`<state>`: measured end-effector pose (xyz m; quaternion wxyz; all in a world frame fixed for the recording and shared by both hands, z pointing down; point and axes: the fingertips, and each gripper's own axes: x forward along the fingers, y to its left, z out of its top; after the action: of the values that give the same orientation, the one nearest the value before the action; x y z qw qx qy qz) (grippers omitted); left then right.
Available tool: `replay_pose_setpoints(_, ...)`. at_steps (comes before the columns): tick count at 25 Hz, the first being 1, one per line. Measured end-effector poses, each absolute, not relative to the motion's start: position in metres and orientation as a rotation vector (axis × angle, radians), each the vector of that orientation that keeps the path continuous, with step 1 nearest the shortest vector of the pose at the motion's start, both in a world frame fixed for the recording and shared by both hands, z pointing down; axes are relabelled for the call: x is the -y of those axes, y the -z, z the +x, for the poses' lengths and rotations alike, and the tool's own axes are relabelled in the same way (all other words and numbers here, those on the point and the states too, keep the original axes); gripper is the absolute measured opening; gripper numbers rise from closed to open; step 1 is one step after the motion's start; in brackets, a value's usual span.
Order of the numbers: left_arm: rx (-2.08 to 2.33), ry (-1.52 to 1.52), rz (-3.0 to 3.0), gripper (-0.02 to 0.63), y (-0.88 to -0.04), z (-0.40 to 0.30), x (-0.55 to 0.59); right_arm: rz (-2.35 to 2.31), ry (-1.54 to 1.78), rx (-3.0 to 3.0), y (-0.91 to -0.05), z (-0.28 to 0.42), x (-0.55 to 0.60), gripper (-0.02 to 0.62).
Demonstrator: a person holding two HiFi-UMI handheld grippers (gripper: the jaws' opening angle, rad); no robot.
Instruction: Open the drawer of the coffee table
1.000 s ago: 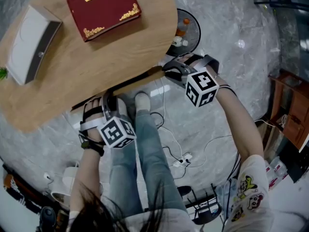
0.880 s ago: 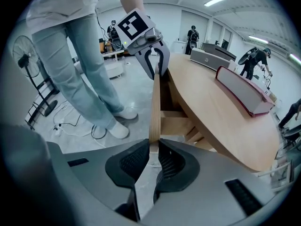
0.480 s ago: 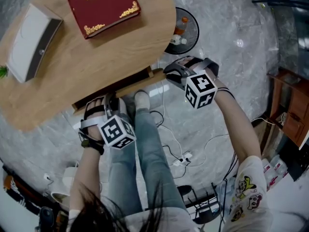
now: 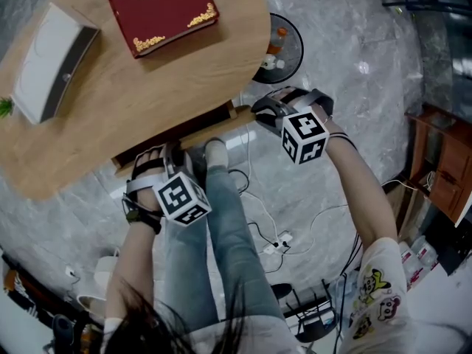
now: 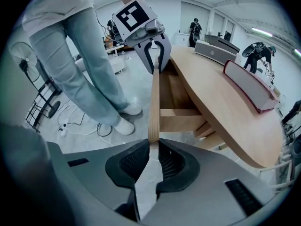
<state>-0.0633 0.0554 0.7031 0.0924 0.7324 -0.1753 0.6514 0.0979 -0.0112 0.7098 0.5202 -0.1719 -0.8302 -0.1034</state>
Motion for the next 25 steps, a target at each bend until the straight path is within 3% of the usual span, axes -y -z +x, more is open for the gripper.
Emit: replay_pose_setpoints(25,0.393,-1.853,2.164,0.061,-0.710,-0.028,-0.139,-0.485,0.182,1.930,-0.718,0.132,-0.074,0.052)
